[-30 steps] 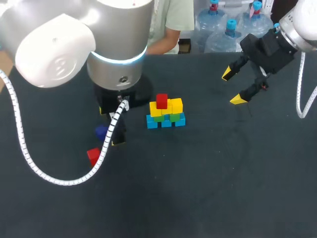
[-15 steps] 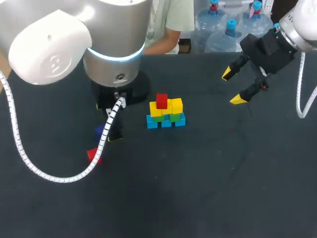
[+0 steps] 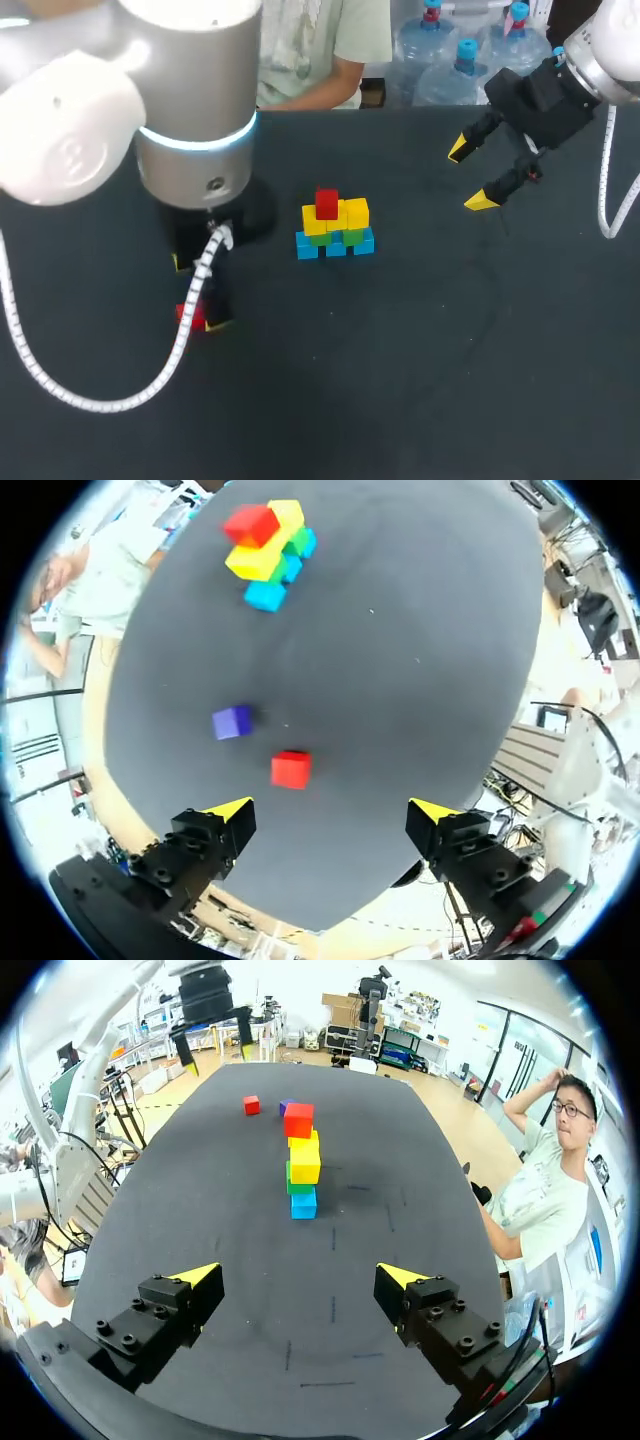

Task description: Place the blue cubes, place green cubes on the blue cubes, place the yellow cubes on the green cubes, then place the red cubes on the yellow cubes, and place purple cube on the red cubes.

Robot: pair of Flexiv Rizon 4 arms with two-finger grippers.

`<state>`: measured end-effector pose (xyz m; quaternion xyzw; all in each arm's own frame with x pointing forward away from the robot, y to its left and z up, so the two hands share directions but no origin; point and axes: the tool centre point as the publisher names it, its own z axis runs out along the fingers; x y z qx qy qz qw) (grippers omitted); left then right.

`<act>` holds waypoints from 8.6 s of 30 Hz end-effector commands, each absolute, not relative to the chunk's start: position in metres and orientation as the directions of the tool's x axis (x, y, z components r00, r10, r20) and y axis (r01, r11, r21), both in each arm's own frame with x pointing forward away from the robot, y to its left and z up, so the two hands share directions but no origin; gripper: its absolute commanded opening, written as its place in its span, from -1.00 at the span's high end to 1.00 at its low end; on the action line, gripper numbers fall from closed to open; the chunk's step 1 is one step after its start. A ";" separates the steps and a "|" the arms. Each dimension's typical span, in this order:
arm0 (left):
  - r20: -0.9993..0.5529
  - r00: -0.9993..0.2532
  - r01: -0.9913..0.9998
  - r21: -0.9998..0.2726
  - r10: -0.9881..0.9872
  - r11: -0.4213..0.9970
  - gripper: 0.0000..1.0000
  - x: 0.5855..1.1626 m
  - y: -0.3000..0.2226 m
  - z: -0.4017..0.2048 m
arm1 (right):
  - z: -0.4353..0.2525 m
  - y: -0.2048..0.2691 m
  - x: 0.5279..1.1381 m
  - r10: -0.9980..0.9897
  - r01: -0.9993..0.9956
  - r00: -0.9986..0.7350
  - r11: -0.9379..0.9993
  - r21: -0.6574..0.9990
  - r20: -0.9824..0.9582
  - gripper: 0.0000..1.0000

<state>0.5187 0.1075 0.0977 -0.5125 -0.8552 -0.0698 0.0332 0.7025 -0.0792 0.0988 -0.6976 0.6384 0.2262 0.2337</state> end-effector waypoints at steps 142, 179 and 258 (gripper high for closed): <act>-0.026 -0.387 0.906 -0.193 0.922 0.375 -1.00 0.552 0.137 0.008 | 0.099 -0.079 0.702 -0.784 -0.996 0.083 -0.076 -0.038 -0.615 -1.00; 0.084 -0.450 0.873 -0.166 0.889 0.458 -0.88 0.536 0.137 -0.001 | 0.099 -0.079 0.702 -0.784 -0.996 0.083 -0.076 -0.038 -0.615 -1.00; 0.025 -0.103 0.994 0.042 0.994 0.102 1.00 0.530 -0.063 0.030 | 0.099 -0.079 0.702 -0.784 -0.996 0.083 -0.076 -0.038 -0.615 -1.00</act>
